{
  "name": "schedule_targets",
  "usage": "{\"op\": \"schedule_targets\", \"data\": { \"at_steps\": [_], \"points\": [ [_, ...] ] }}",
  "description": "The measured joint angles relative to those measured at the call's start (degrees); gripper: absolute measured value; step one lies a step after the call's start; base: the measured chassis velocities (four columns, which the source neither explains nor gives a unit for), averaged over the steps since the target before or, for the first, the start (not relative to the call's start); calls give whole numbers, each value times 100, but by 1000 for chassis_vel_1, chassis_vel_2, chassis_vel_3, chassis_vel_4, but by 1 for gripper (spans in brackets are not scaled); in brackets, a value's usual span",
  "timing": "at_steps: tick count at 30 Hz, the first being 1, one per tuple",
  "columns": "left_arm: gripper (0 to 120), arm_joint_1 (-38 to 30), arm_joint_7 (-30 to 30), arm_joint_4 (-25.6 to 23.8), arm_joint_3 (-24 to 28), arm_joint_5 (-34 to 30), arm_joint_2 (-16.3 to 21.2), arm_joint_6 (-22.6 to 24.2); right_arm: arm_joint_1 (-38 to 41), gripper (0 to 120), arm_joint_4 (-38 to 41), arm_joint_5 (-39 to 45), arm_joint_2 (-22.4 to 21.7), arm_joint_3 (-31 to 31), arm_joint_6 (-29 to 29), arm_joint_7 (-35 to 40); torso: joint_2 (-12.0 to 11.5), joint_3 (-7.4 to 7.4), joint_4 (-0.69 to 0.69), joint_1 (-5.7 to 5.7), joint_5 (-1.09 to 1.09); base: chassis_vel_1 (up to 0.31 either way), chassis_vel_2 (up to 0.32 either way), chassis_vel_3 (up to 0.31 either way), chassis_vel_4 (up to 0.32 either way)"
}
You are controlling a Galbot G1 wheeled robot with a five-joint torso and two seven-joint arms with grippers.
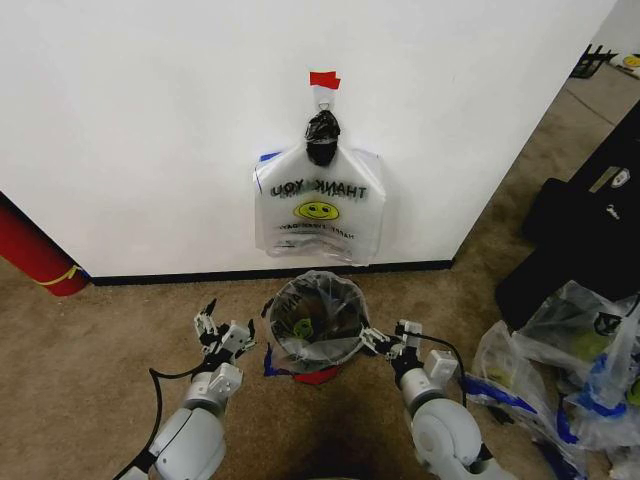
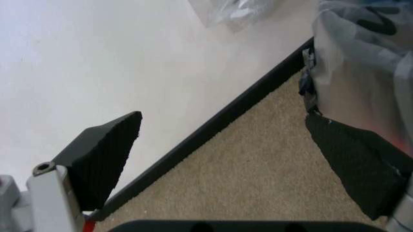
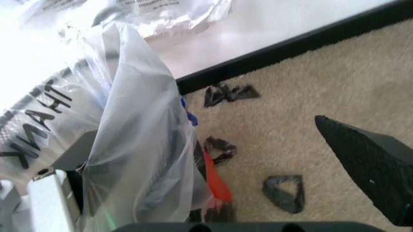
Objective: Pick up the garbage bag from the wall and place it over the trash bin.
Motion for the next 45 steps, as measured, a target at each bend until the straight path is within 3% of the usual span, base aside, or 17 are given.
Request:
{"op": "schedule_targets", "data": {
  "at_steps": [15,23,29,30,34,37,45],
  "points": [
    [100,213,0,-4,-9,125,-54,-80,593,100,-669,1368,570,77,-694,-69,0,0,1,0,1,0,0,0,0],
    [100,277,-11,-24,-91,128,-28,-134,412,100,-629,1176,343,310,-627,-1251,0,0,0,0,1,0,0,0,0],
    [100,330,-14,-34,-76,169,-53,-173,264,100,-1137,947,156,836,-270,-2945,0,0,0,0,2,0,0,0,0],
    [100,330,-14,-34,-76,169,-53,-173,264,100,-1137,947,156,836,-270,-2945,0,0,0,0,2,0,0,0,0],
    [100,376,-15,-22,-70,224,-71,-214,316,100,-1715,875,190,977,480,-4261,0,0,0,0,2,0,0,0,0],
    [100,414,-17,-5,-72,248,-74,-228,453,100,-2073,883,275,947,889,-4815,0,0,0,0,2,0,0,0,0],
    [100,439,-20,54,-99,259,-47,-232,861,100,-2702,1088,486,854,1190,-5214,0,0,1,0,1,0,0,0,0]
  ]
}}
